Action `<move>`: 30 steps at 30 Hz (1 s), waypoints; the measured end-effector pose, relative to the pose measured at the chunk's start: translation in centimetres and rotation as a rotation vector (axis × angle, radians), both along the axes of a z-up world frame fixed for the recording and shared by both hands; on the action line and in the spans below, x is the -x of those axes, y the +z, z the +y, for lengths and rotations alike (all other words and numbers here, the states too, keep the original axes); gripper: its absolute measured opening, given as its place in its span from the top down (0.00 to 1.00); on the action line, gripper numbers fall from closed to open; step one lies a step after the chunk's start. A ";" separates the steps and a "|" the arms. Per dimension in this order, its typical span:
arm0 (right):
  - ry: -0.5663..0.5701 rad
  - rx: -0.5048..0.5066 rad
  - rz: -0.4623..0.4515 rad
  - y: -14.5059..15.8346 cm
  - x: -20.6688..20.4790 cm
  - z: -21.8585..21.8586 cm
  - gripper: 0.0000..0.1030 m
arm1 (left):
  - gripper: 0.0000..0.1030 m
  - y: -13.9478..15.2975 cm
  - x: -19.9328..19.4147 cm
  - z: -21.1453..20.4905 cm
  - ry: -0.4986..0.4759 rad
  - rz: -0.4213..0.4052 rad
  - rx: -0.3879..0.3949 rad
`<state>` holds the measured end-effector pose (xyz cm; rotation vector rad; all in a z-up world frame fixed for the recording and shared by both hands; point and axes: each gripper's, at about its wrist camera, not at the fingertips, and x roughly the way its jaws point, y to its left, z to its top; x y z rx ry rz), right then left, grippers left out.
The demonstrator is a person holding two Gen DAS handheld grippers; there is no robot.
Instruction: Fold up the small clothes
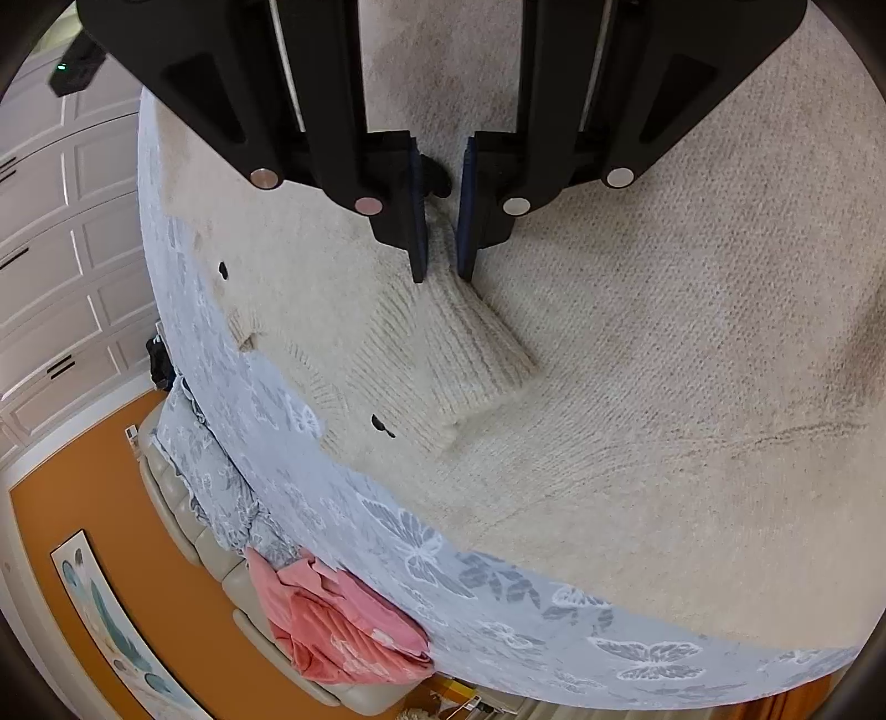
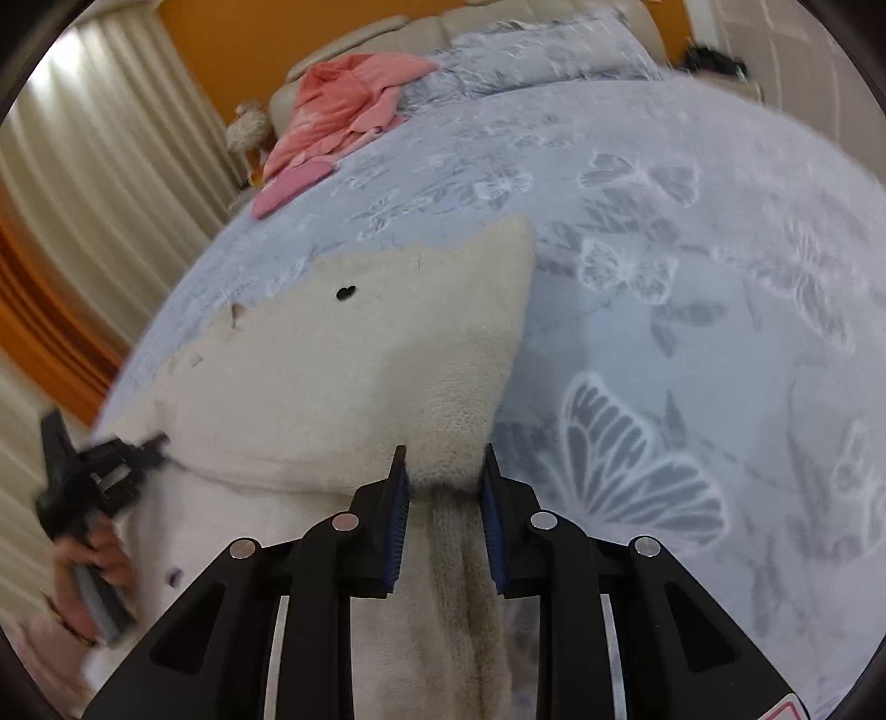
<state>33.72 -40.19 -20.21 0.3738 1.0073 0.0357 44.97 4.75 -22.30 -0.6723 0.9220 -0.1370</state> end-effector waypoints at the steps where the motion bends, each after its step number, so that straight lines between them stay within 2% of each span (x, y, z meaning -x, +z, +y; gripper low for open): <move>1: -0.003 0.014 0.036 -1.0 -0.2 -0.2 0.76 | 0.89 -0.1 0.1 0.2 -0.004 -0.001 0.002; 3: -0.039 0.046 0.014 0.2 0.5 -0.4 0.69 | 0.88 0.0 0.3 0.5 0.000 0.000 0.019; 4: -0.049 0.082 -0.005 1.4 1.1 -0.2 0.67 | 0.88 0.6 0.9 1.1 0.019 -0.004 0.061; 6: -0.040 0.134 -0.047 3.2 2.7 0.4 0.56 | 0.85 2.3 2.1 3.1 0.048 -0.067 0.113; 7: -0.035 0.152 -0.065 4.0 3.6 0.8 0.52 | 0.74 3.1 2.9 4.3 0.061 -0.089 0.121; 8: -0.030 0.163 -0.084 4.8 4.8 1.1 0.46 | 0.57 3.7 3.6 5.9 0.086 -0.102 0.125; 9: -0.023 0.163 -0.093 5.2 5.9 1.2 0.42 | 0.49 4.2 4.3 7.9 0.124 -0.112 0.124; 11: -0.008 0.165 -0.092 5.7 8.7 2.1 0.41 | 0.35 4.9 5.9 13.7 0.253 -0.109 0.106; 12: -0.008 0.163 -0.089 5.8 9.8 2.2 0.40 | 0.31 4.9 6.5 16.5 0.316 -0.094 0.102; 13: -0.007 0.155 -0.079 5.8 11.2 2.6 0.39 | 0.27 4.6 7.2 20.9 0.423 -0.055 0.088; 16: -0.017 0.140 -0.043 5.7 14.1 4.1 0.38 | 0.27 3.5 8.7 30.1 0.650 0.024 0.092; 18: -0.025 0.120 -0.003 5.2 16.0 4.9 0.38 | 0.27 3.1 9.6 35.4 0.807 0.073 0.059; 21: -0.035 0.090 0.051 4.6 18.3 6.2 0.37 | 0.27 2.4 9.8 39.4 0.888 0.087 0.063; 22: -0.040 0.087 0.066 4.5 18.9 6.6 0.37 | 0.27 2.0 9.7 40.3 0.898 0.082 0.088; 24: -0.046 0.085 0.080 4.6 19.6 7.0 0.37 | 0.28 2.0 9.2 40.6 0.914 0.070 0.085; 25: -0.052 0.083 0.083 4.6 19.9 7.1 0.37 | 0.45 2.2 8.5 40.6 0.896 0.068 0.076; 26: -0.054 0.081 0.085 4.7 20.0 7.2 0.36 | 0.83 2.4 7.6 40.7 0.860 0.061 0.097; 27: -0.058 0.078 0.086 4.8 20.1 7.2 0.36 | 0.92 2.3 6.7 40.5 0.834 0.073 0.128; 28: -0.066 0.067 0.085 4.8 20.0 7.1 0.36 | 0.90 3.0 6.2 40.1 0.839 0.066 0.138; 30: -0.078 0.048 0.077 5.1 19.7 7.0 0.36 | 0.91 5.7 5.6 38.5 0.810 -0.042 0.128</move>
